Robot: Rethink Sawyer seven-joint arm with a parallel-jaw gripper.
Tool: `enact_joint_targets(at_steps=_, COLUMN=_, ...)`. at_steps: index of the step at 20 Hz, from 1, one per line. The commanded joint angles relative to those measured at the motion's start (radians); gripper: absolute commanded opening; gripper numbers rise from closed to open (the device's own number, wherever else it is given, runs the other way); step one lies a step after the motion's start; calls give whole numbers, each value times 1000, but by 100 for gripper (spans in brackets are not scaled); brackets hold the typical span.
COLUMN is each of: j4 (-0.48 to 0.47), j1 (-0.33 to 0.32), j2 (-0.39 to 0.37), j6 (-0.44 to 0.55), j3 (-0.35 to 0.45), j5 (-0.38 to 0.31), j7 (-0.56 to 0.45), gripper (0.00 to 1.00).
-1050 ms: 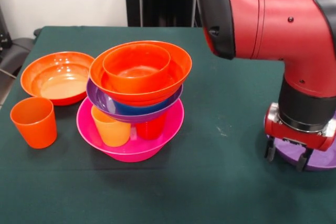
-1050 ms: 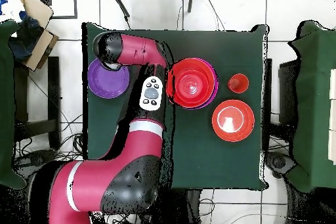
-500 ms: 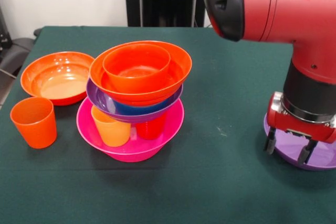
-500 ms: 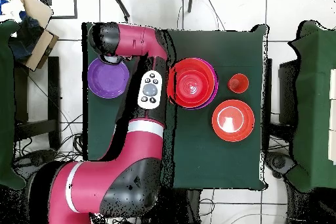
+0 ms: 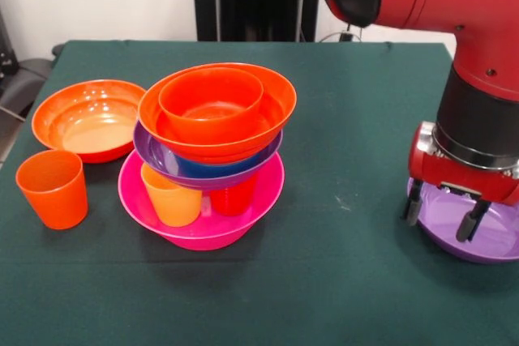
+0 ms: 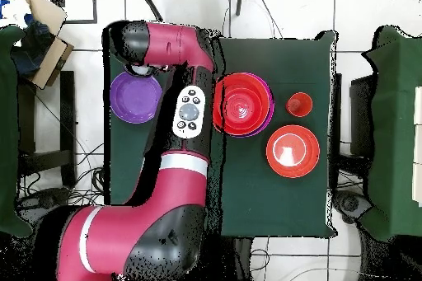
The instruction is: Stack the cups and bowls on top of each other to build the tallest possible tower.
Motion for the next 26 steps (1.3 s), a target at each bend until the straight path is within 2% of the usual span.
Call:
enact_joint_targets(at_steps=1, j4=205, j1=-2, j2=-36, j6=-83, j3=97, j5=-82, j7=-57, gripper=100)
enact_joint_targets(at_steps=5, j4=283, j1=-13, j2=-67, j6=-108, j3=137, j5=-69, j7=-87, gripper=100)
enact_joint_targets(at_steps=13, j4=364, j1=-11, j2=-97, j6=-141, j3=157, j5=-79, j7=-97, gripper=100)
enact_joint_targets(at_steps=20, j4=444, j1=-43, j2=-107, j6=-235, j3=258, j5=-67, j7=-157, gripper=100)
enact_joint_targets(at_steps=26, j4=476, j1=-73, j2=-115, j6=-215, j3=328, j5=-77, j7=-194, gripper=100)
